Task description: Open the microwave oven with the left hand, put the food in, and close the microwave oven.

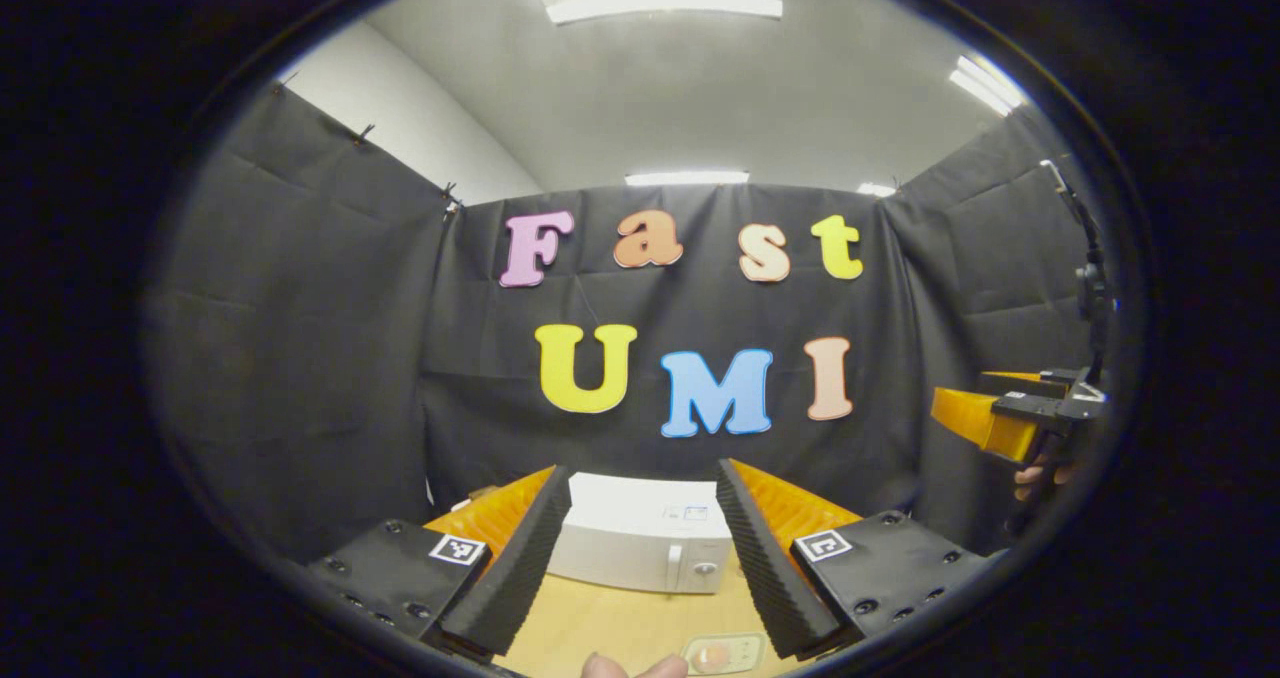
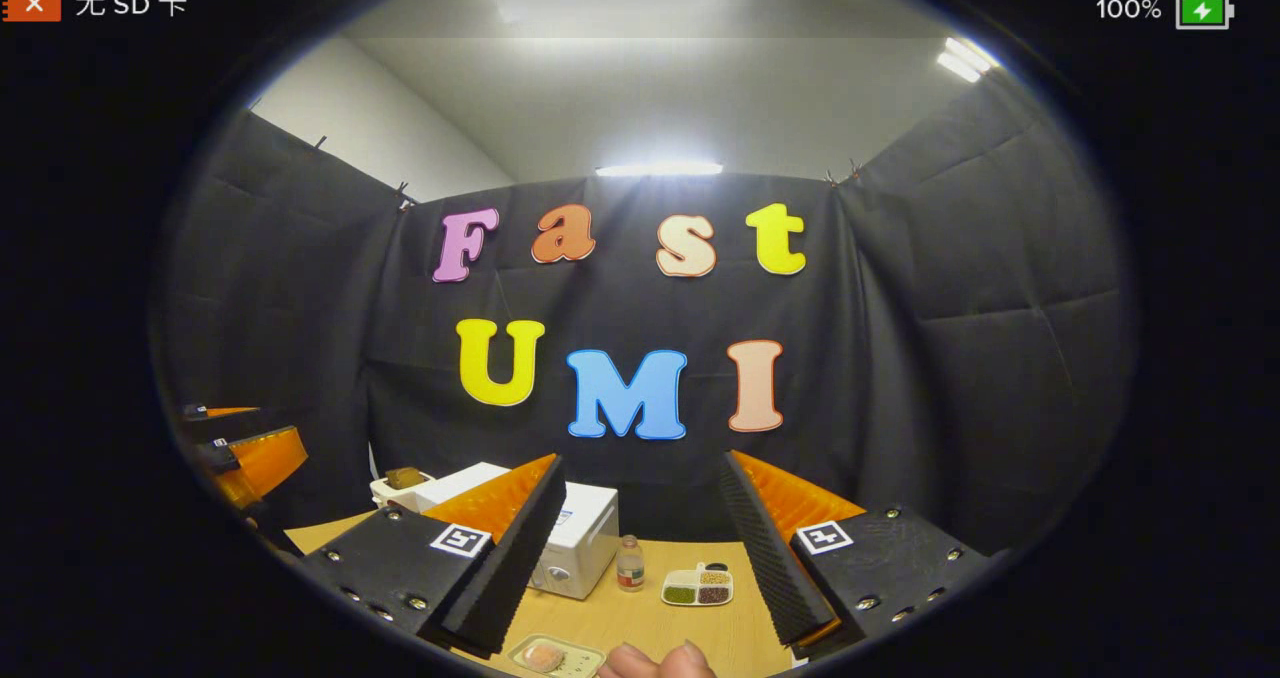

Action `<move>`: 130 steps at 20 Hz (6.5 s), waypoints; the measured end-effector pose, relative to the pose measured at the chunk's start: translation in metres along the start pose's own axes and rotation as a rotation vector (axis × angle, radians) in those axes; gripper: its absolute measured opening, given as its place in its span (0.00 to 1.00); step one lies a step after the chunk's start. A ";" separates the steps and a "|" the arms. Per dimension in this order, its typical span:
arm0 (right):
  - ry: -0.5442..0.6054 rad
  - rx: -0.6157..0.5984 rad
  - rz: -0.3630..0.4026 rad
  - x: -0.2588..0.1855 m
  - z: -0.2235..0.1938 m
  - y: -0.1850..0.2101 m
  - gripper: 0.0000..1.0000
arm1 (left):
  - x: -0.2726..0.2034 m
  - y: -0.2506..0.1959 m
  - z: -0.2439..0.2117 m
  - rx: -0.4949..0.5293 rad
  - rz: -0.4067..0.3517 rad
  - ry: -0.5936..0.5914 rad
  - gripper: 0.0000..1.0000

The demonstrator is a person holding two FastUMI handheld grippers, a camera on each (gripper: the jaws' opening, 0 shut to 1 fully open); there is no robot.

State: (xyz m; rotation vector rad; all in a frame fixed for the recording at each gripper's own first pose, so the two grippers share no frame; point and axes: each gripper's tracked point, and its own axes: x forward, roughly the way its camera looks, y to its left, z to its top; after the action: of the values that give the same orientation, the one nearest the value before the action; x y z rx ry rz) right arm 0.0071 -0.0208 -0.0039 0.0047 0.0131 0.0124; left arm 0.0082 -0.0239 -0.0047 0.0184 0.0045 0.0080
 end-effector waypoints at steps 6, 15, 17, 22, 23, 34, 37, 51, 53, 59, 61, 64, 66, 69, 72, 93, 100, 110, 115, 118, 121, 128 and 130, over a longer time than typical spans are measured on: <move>0.002 -0.002 0.015 0.013 -0.001 -0.021 0.95 | 0.016 -0.018 -0.016 0.006 0.015 0.015 0.96; 0.016 0.044 0.028 0.036 -0.017 -0.047 0.95 | 0.041 -0.056 -0.077 0.047 -0.027 0.061 0.96; 0.001 0.031 -0.005 0.044 -0.016 -0.054 0.95 | 0.054 -0.058 -0.097 0.070 -0.047 0.078 0.96; 0.022 0.048 -0.071 0.061 -0.026 -0.034 0.95 | 0.093 -0.049 -0.153 0.111 -0.105 0.100 0.95; 0.016 0.038 -0.092 0.065 -0.027 -0.032 0.95 | 0.102 -0.047 -0.169 0.120 -0.119 0.112 0.95; 0.092 -0.102 -0.259 0.086 -0.070 -0.015 0.95 | 0.203 -0.049 -0.337 0.101 -0.269 0.209 0.99; 0.130 -0.139 -0.281 0.091 -0.083 -0.014 0.95 | 0.227 -0.054 -0.381 0.081 -0.285 0.243 0.98; 0.227 -0.217 -0.295 0.118 -0.118 -0.005 0.95 | 0.317 -0.063 -0.503 -0.032 -0.289 0.345 0.84; 0.228 -0.214 -0.295 0.119 -0.118 -0.004 0.96 | 0.324 -0.068 -0.514 -0.021 -0.303 0.362 0.72; 0.228 -0.203 -0.294 0.116 -0.118 -0.004 0.95 | 0.334 -0.076 -0.518 -0.053 -0.297 0.374 0.35; 0.218 -0.197 -0.293 0.114 -0.113 -0.002 0.95 | 0.333 -0.076 -0.519 -0.028 -0.293 0.381 0.28; 0.193 -0.194 -0.296 0.107 -0.104 -0.002 0.96 | 0.331 -0.076 -0.523 -0.025 -0.310 0.396 0.20; 0.181 -0.189 -0.299 0.100 -0.097 -0.002 0.95 | 0.329 -0.075 -0.522 -0.006 -0.322 0.382 0.15; 0.141 -0.185 -0.314 0.087 -0.078 -0.007 0.95 | 0.330 -0.074 -0.522 -0.014 -0.315 0.379 0.09; 0.112 -0.186 -0.323 0.078 -0.068 -0.012 0.95 | 0.330 -0.074 -0.521 -0.013 -0.317 0.382 0.09; 0.125 -0.135 -0.103 0.072 -0.093 0.072 0.95 | 0.106 0.206 -0.506 0.014 -0.045 0.435 0.17; 0.109 -0.157 0.000 0.083 -0.095 0.109 0.95 | 0.096 0.287 -0.515 -0.102 -0.093 0.515 0.27; 0.140 -0.128 0.074 0.084 -0.108 0.120 0.95 | 0.063 0.331 -0.478 -0.124 0.025 0.517 0.52; 0.150 -0.095 0.140 0.082 -0.119 0.124 0.95 | 0.017 0.340 -0.410 -0.143 0.134 0.455 0.57; 0.152 -0.062 0.180 0.056 -0.126 0.117 0.95 | -0.009 0.316 -0.361 -0.141 0.166 0.399 0.60; 0.179 -0.022 0.210 0.046 -0.135 0.107 0.95 | -0.034 0.287 -0.325 -0.129 0.195 0.382 0.67; 0.193 0.026 0.270 0.033 -0.160 0.102 0.95 | -0.097 0.229 -0.199 -0.055 0.307 0.236 0.77; 0.219 0.044 0.270 0.032 -0.174 0.105 0.95 | -0.105 0.220 -0.162 -0.008 0.329 0.187 0.83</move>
State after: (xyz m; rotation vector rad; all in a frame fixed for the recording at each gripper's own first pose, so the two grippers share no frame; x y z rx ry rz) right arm 0.0355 0.0857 -0.1777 0.0494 0.2317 0.2823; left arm -0.0995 0.1987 -0.1622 0.0107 0.1886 0.3388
